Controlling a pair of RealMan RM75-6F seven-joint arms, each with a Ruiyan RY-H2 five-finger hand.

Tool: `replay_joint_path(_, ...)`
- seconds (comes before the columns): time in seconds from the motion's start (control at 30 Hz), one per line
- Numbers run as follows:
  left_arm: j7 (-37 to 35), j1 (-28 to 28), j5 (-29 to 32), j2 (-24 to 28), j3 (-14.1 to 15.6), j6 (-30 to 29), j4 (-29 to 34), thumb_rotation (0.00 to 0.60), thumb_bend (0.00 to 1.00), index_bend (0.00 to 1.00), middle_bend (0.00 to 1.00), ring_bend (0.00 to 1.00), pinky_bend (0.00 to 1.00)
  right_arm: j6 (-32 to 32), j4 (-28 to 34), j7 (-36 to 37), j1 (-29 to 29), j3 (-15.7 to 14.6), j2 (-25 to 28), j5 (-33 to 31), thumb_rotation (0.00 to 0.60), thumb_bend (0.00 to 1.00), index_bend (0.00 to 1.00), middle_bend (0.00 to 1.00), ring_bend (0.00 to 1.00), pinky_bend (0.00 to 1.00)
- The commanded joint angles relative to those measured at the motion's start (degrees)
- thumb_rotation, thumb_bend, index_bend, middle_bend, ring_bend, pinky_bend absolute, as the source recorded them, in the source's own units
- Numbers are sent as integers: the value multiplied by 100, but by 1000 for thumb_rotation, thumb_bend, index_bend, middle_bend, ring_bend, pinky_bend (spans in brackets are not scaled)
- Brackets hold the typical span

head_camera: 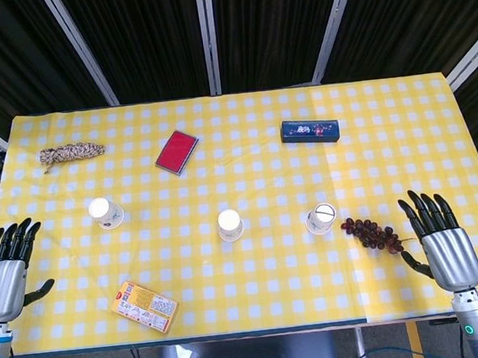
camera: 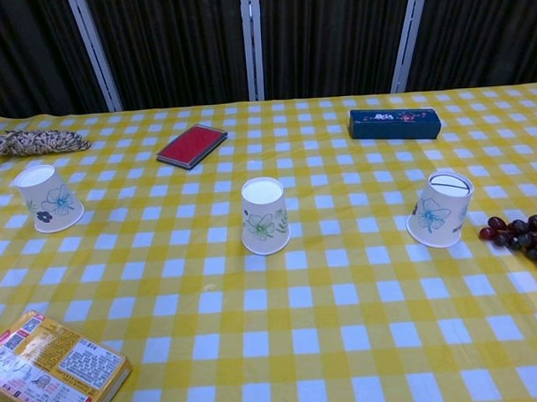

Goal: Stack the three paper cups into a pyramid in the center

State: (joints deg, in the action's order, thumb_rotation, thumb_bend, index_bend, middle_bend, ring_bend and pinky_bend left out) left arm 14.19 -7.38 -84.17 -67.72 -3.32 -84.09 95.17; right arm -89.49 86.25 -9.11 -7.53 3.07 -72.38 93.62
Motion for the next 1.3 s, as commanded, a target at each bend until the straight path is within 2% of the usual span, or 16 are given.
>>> replay_joint_path(0.03,-8,1,0,5,0,-5,0,600,150,0,0,0,0,-16,-7,4,4,-2,-2,19,600,91,21,0,0,0)
replay_joint_path(0.37,-87,-6,-6,41,-1,1,16,600,150,0,0,0,0,3,-8,19,-3,3,-8,26,600,91,22,0,0,0)
replay_joint_path(0.53,-210,-106,121,54,-91,157,-21,600,150,0,0,0,0,55,-24,59,-12,24,-4,-41,600,91,23,0,0,0)
replay_joint_path(0.63,-355,-281,376,93,-274,420,-54,600,149,12,0,0,0,91,-44,95,-24,28,-2,-63,600,91,23,0,0,0)
replay_joint_path(0.77,-345,-612,798,145,-568,873,-196,600,152,140,0,0,0,113,-40,124,-31,30,8,-76,600,90,24,0,0,0)
replay_joint_path(0.97,-298,-1114,1386,85,-846,1663,-524,600,182,259,0,0,0,91,-27,170,-27,41,29,-75,600,90,24,0,0,0)
replay_joint_path(1.17,-226,-1636,1926,-66,-968,2544,-949,600,223,307,0,0,0,106,-19,248,-28,72,60,-135,600,90,24,0,0,0)
replay_joint_path(1.3,-173,-1900,2179,-192,-1008,2919,-1168,600,223,331,0,0,0,143,-29,271,-40,73,65,-154,600,90,26,0,0,0)
